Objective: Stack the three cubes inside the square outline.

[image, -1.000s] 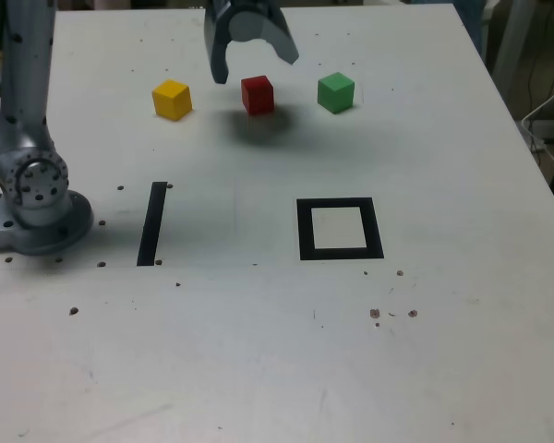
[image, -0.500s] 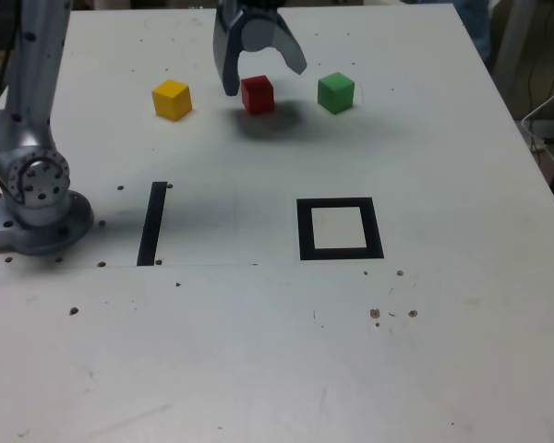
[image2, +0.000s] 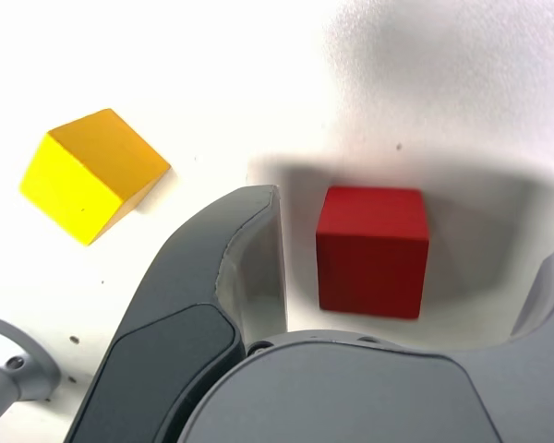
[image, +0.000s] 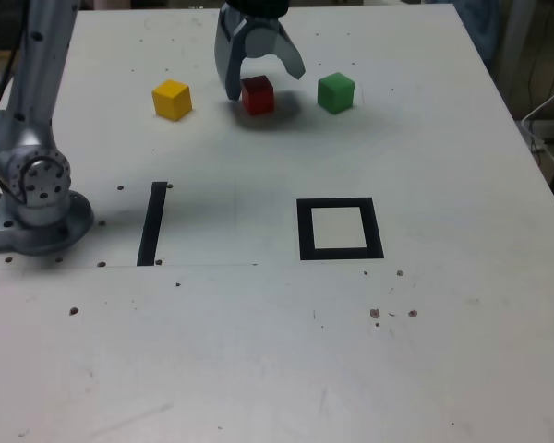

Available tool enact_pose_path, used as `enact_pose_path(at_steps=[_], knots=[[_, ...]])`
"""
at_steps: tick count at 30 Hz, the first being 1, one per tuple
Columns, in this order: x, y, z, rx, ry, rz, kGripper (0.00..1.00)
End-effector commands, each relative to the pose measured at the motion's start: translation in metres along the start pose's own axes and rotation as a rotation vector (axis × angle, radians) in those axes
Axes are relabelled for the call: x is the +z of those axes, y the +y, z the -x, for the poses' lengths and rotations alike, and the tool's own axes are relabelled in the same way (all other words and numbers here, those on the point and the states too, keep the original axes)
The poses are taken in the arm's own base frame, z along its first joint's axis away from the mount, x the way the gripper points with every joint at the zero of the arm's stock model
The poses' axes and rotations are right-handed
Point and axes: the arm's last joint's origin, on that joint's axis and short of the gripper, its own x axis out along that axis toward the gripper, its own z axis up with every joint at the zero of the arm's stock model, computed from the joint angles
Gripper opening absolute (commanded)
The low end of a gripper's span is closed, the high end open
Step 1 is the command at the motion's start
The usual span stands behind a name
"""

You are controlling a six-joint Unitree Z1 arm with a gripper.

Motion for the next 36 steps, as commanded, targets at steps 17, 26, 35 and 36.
enact_pose_path(at_steps=[17,26,35,36], knots=[[0.0019,0.0009,-0.0080,-0.020,0.001,-0.003,0.82],[0.0024,0.0026,-0.0092,-0.047,-0.013,-0.016,0.76],[0.0055,0.0043,-0.0110,-0.063,-0.028,-0.049,0.76],[0.0058,0.0046,-0.0108,-0.062,-0.030,-0.050,0.75]])
